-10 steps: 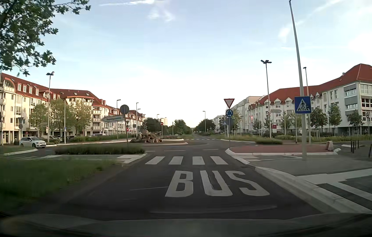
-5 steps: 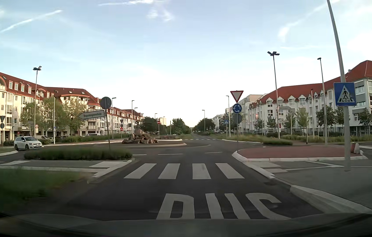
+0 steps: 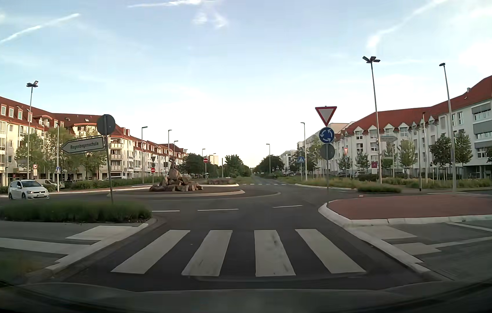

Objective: Follow the waypoints while adhering to traffic rules and regulations

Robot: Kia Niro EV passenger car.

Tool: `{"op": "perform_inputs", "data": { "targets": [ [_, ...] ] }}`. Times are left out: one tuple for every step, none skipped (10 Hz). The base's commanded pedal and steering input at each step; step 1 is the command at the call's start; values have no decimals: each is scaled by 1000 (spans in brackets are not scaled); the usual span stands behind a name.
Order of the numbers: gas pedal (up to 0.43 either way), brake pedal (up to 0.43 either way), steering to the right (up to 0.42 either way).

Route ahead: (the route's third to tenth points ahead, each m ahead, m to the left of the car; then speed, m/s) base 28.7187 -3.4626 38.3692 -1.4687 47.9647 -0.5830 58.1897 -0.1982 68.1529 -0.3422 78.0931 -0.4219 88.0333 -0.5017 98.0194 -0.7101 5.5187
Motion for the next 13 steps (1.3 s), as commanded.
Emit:
{"op": "perform_inputs", "data": {
  "targets": [
    [0, 256, 8],
    [0, 256, 8],
    [0, 256, 8],
    [0, 256, 8],
    [0, 256, 8],
    [0, 256, 8],
    [0, 262, 8],
    [0, 268, 8],
    [0, 268, 7],
    [0, 268, 7],
    [0, 268, 7],
    [0, 268, 8],
    [0, 262, 8]
  ]
}}
